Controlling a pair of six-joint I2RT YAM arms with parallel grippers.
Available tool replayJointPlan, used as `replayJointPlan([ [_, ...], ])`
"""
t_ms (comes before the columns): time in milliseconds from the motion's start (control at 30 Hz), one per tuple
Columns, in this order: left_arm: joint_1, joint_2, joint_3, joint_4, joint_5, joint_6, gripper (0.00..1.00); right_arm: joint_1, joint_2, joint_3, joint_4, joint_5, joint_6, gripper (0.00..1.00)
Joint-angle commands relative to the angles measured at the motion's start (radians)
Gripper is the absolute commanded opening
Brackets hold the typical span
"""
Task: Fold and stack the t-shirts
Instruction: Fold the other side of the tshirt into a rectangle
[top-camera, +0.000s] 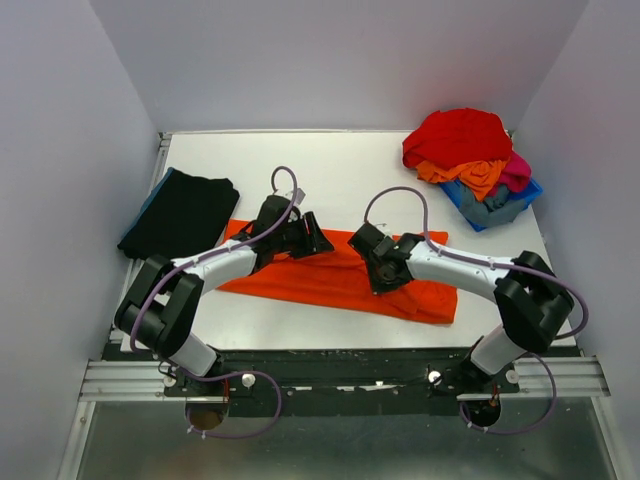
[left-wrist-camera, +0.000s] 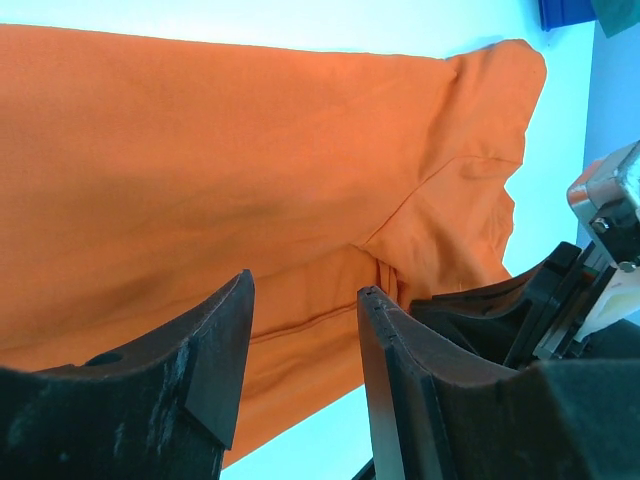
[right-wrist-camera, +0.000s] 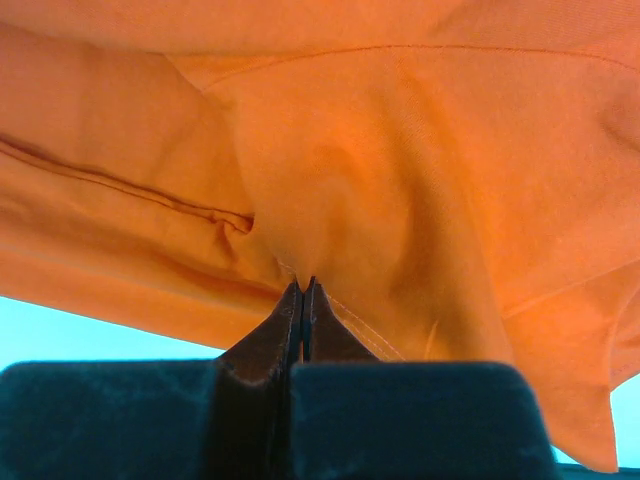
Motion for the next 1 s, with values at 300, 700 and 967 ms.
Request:
replayJointPlan([
  [300,-0.018,0.03,0.015,0.032,0.052,0.036,0.56,-0.129,-0.104,0.038,0.068,-0.188,-0.103,0.01],
  [700,-0.095,0.067,0.047,0.056,0.053,0.053,0.56,-0.342,-0.075,0.098,0.066,-0.179,-0.182,0.59],
  [967,-0.146,0.076,0.072,0.095,0.098,0.08,0.54,-0.342,-0.208,-0.002,0.075,-0.283,-0.205,0.59],
])
